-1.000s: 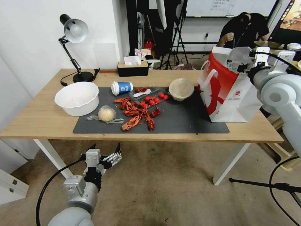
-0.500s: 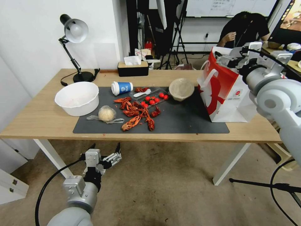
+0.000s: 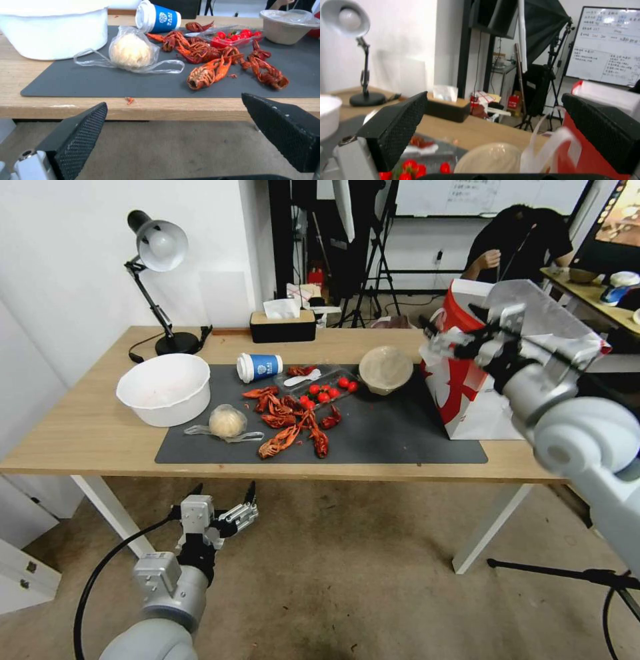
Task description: Pick up the trash from the table and place it into the takeout bag.
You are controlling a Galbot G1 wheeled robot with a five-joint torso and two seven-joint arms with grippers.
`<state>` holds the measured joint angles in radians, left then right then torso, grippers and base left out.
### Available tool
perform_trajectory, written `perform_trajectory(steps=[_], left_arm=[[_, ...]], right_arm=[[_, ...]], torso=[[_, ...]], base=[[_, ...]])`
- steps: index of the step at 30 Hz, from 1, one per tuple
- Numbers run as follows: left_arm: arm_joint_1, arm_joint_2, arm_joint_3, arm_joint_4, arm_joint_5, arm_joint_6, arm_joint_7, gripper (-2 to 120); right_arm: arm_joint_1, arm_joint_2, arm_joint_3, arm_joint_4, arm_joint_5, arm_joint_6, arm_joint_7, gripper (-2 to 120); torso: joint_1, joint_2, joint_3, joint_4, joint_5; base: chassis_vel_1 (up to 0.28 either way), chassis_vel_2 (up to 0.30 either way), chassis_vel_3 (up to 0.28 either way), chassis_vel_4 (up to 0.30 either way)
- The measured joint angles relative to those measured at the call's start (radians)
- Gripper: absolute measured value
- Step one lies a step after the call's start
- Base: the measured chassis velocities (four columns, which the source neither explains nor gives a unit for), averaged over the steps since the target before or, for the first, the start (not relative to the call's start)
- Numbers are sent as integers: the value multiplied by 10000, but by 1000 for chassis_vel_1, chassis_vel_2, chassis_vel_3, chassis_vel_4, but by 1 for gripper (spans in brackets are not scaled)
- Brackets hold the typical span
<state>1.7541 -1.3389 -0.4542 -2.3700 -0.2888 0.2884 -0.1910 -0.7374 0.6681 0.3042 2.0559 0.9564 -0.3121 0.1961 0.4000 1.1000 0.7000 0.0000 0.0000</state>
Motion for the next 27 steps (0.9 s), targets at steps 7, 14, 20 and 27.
perform_trajectory(steps=[7,14,20,27], left_arm=[[0,17,-13,1,-5,-40,34,100],[-90,47,-3,46,-184,-36,-9,100],[-259,115,-9,241,-250,-33,-15,100],[-354,134,31,334,-383,26,-44,100]], right_arm=[[-2352,156,598,526,-1685,1168,-789,100],[-4746,945,1436,1076,-2626,1884,-1044,100],[-6576,1959,1960,1396,-3054,2877,-1067,100],[-8192,3142,2273,1478,-3948,4112,-1356,100]], torso=[[0,0,0,1,1],[0,0,-1,1,-2],[0,0,-1,-1,-1],[1,0,-1,1,-2]], base=[[0,0,0,0],[0,0,0,0],[0,0,0,0],[0,0,0,0]])
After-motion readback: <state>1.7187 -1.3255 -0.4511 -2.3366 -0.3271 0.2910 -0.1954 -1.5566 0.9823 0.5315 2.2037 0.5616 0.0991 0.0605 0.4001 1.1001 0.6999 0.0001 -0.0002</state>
